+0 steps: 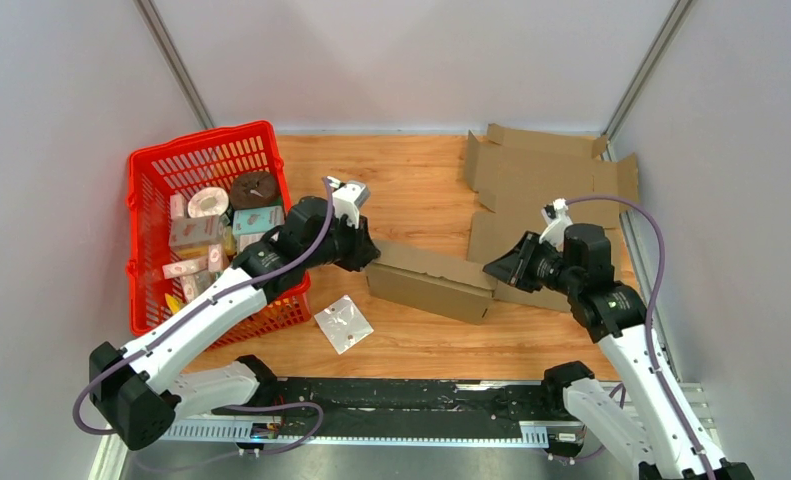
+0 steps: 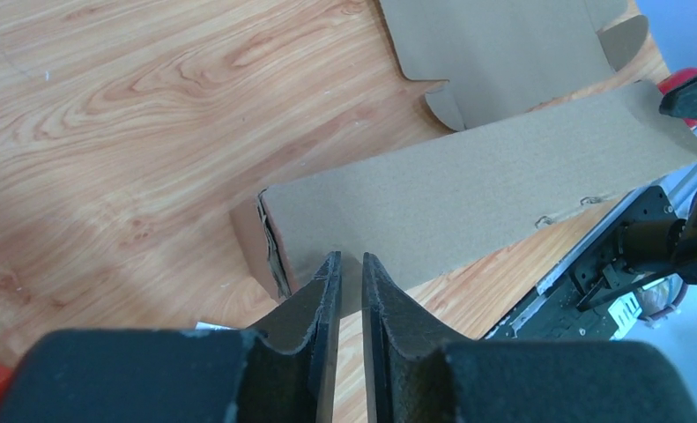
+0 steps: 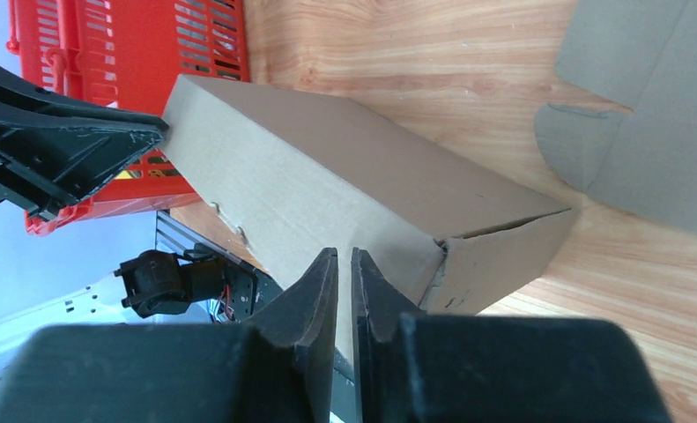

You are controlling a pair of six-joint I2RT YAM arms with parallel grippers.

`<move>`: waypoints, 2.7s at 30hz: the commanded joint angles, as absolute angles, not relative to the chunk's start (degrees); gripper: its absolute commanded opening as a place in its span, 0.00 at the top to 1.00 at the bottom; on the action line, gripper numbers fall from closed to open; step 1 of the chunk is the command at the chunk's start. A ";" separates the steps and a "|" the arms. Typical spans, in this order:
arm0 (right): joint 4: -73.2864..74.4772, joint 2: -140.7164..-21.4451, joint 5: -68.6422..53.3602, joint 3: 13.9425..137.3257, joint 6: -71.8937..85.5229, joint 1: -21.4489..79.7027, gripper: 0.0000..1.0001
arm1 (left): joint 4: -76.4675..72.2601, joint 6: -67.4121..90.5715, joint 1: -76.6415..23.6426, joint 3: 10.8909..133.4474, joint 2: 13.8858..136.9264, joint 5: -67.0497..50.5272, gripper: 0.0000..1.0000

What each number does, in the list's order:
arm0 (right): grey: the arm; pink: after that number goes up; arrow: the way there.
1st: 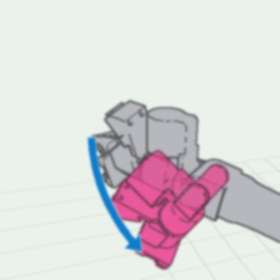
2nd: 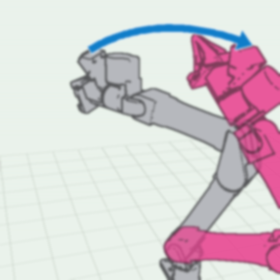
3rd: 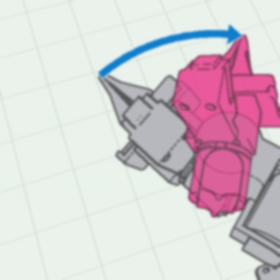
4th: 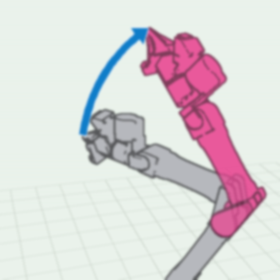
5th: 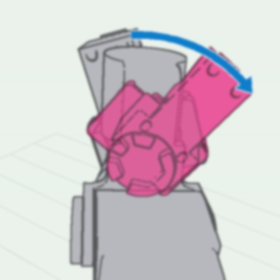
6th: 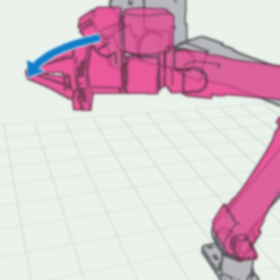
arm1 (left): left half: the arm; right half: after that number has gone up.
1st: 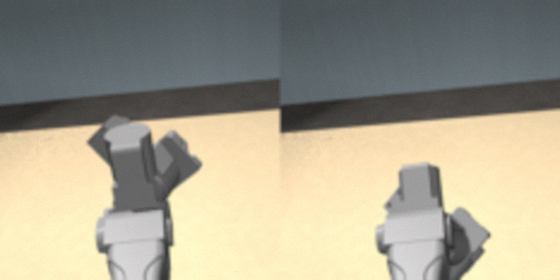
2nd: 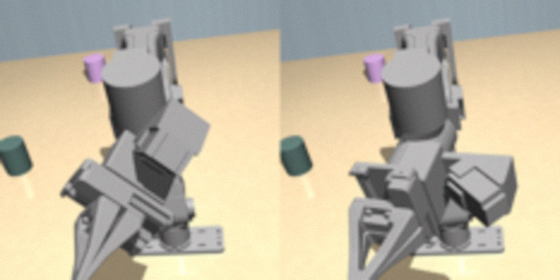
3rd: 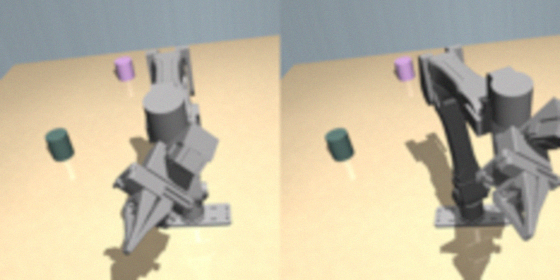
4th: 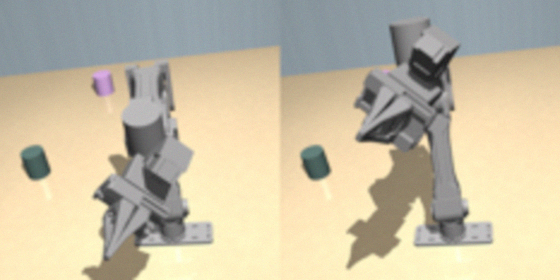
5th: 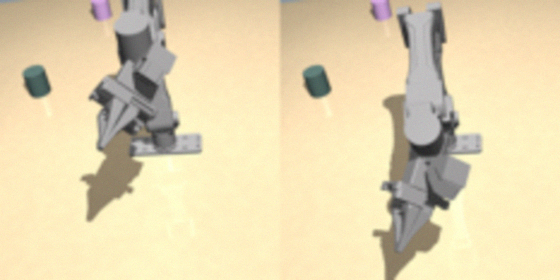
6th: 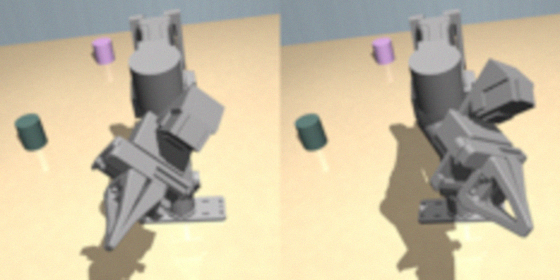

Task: Fold the paper box

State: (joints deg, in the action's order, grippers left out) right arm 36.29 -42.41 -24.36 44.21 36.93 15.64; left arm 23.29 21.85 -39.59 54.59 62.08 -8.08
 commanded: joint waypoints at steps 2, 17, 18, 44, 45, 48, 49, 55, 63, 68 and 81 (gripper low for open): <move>37.53 -44.72 -27.94 51.76 33.05 14.33 0.85 | 26.54 21.71 -39.55 58.62 63.11 -10.99 0.77; 32.08 -42.18 -34.52 35.51 32.87 10.11 0.85 | 24.69 22.15 -38.94 51.41 63.37 -7.21 0.77; 31.73 -42.45 -35.76 35.94 33.13 8.98 0.85 | 25.05 21.54 -38.67 52.55 63.80 -7.56 0.76; 27.42 -41.05 -53.08 31.98 36.47 -1.93 0.84 | 25.75 22.06 -34.10 50.79 63.19 -12.04 0.77; 30.03 -40.61 -52.74 33.82 36.30 -2.02 0.84 | 26.19 21.63 -34.01 51.50 62.85 -11.95 0.77; 34.96 -39.11 -51.68 41.91 35.07 -2.02 0.83 | 27.16 21.18 -34.10 52.64 61.53 -11.34 0.77; 35.33 -38.68 -51.85 43.05 35.68 -2.02 0.83 | 27.51 21.09 -34.10 53.08 61.26 -11.60 0.77; 32.88 -37.53 -52.03 34.30 37.78 -2.02 0.82 | 28.13 20.92 -34.10 57.92 61.08 -12.40 0.65; 41.54 -36.56 -44.59 38.21 33.76 -2.02 0.62 | 32.52 17.59 -34.01 64.24 62.32 -10.55 0.36; 47.37 -41.29 -38.24 46.58 29.98 -2.02 0.15 | 39.28 14.42 -33.49 68.81 65.73 -6.06 0.20; 38.78 -53.43 -41.84 44.13 29.52 6.22 0.17 | 38.51 16.96 -31.73 67.86 77.70 -20.64 0.23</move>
